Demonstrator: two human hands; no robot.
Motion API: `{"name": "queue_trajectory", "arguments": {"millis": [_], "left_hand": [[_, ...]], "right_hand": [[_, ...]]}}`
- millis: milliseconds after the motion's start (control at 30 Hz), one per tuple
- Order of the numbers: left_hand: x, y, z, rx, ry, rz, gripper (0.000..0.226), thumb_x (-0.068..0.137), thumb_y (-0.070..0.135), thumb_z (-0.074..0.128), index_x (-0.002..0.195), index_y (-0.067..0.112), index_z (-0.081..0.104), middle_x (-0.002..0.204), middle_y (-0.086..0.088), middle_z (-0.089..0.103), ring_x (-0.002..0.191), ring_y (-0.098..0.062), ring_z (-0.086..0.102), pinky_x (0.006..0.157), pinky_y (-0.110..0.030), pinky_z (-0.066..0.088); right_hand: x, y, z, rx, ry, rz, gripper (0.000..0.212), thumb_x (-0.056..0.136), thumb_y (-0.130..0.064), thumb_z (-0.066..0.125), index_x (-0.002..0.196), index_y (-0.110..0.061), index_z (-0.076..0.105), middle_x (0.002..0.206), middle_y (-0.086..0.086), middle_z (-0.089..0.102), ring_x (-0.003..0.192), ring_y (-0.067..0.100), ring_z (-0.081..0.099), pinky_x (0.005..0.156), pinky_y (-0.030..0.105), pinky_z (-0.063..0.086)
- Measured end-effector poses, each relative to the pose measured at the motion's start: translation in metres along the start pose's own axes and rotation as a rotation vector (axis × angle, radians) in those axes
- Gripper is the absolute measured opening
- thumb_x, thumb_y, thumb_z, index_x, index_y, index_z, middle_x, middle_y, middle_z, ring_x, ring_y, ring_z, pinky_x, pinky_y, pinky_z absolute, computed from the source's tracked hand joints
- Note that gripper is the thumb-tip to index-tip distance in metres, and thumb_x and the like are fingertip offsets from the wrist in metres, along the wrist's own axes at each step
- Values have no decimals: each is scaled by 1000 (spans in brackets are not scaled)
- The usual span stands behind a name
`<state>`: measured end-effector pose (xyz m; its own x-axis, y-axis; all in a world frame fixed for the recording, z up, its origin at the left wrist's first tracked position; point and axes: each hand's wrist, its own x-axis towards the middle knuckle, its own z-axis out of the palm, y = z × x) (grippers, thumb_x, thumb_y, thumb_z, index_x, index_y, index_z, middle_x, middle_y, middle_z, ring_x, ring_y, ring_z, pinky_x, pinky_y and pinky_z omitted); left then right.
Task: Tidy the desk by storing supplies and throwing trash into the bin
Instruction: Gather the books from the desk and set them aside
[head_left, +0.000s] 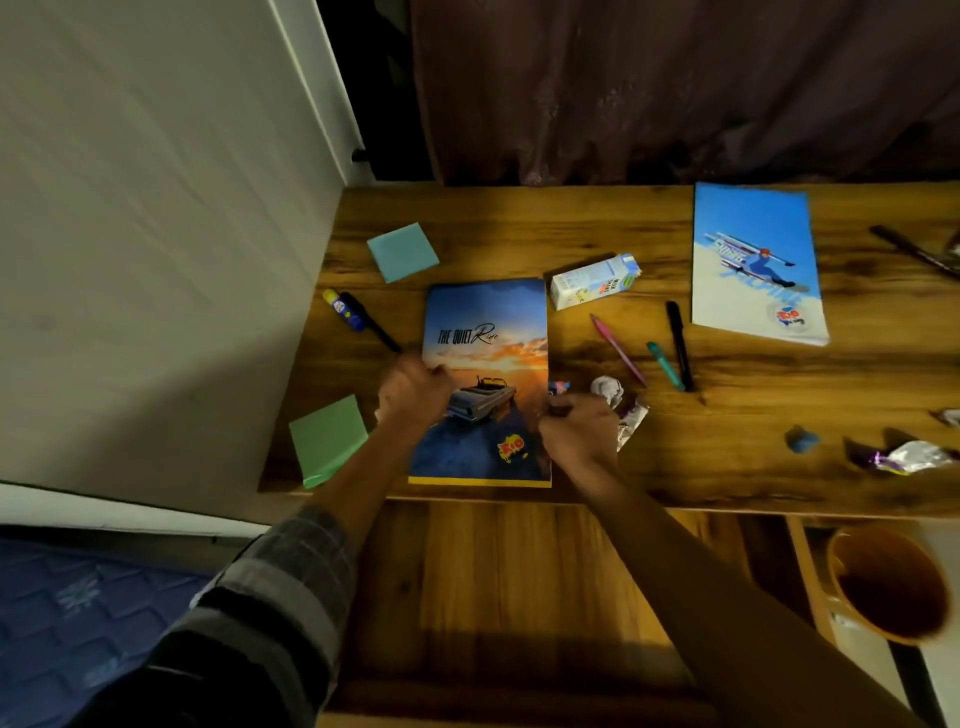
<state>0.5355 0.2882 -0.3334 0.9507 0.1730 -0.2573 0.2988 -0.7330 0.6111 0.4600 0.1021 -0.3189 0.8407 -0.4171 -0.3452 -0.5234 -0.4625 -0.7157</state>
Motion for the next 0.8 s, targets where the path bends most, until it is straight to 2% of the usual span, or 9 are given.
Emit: {"name": "queue_trajectory", "arguments": {"millis": [133, 200, 267, 333, 400, 500, 567, 700, 800], "left_hand": [[8, -3, -5, -102, 91, -23, 19, 101, 20, 55, 100, 8, 69, 94, -12, 71, 81, -27, 67, 62, -28, 43], [6, -2, -10, -104, 161, 25, 23, 104, 21, 52, 92, 10, 69, 84, -11, 67, 79, -29, 66, 65, -30, 42], [2, -3, -14, -176, 185, 55, 23, 104, 23, 53, 98, 12, 71, 90, -9, 70, 83, -26, 68, 70, -33, 50], [-5, -4, -19, -296, 182, 50, 21, 104, 27, 55, 104, 18, 73, 98, -4, 74, 90, -24, 71, 79, -40, 60], [-25, -3, -32, -390, 184, 45, 19, 102, 25, 59, 109, 21, 75, 101, 4, 74, 94, -18, 72, 85, -44, 62], [-74, -13, -64, -505, 120, 49, 13, 98, 19, 67, 98, 29, 76, 92, 19, 75, 88, 2, 72, 79, -27, 60], [-115, -31, -82, -569, 49, -20, 10, 94, 20, 73, 94, 28, 78, 90, 14, 77, 88, -1, 74, 75, -28, 60], [-196, -69, -102, -604, -13, -216, 3, 83, 25, 82, 82, 28, 82, 81, -4, 79, 79, -14, 73, 76, -44, 58], [-243, -98, -108, -553, -6, -340, 34, 87, 8, 78, 77, 41, 83, 80, -4, 80, 80, -18, 76, 75, -41, 61]], "right_hand": [[16, 3, 10, 32, 7, 103, 20, 93, -31, 67, 103, -18, 77, 106, 5, 75, 96, 24, 70, 77, 29, 54], [15, 0, 9, 84, 22, 103, 22, 95, -33, 66, 111, -21, 75, 108, -3, 72, 95, 16, 65, 76, 24, 47], [12, -3, 7, 146, 67, 81, 24, 97, -31, 65, 117, -21, 74, 111, -4, 71, 97, 12, 61, 78, 22, 43], [7, -4, 2, 218, 99, 70, 22, 95, -30, 67, 115, -22, 74, 117, -3, 73, 103, 11, 63, 86, 24, 48], [-5, 0, -7, 289, 100, 64, 20, 92, -31, 72, 111, -26, 75, 113, -6, 74, 102, 6, 64, 93, 28, 53], [-42, 14, -31, 390, -13, 56, 11, 91, -31, 73, 101, -33, 76, 102, -13, 75, 99, 6, 68, 84, 29, 56], [-78, 24, -48, 373, -117, 3, 12, 92, -27, 72, 101, -35, 76, 99, -14, 76, 98, 4, 70, 83, 26, 55], [-152, 41, -65, 274, -276, -48, 27, 80, -12, 80, 94, -36, 76, 92, -29, 74, 89, -11, 68, 73, 3, 49], [-192, 61, -62, 279, -358, 17, 27, 74, -7, 85, 92, -28, 80, 90, -19, 78, 88, -6, 72, 73, 3, 51]]}}
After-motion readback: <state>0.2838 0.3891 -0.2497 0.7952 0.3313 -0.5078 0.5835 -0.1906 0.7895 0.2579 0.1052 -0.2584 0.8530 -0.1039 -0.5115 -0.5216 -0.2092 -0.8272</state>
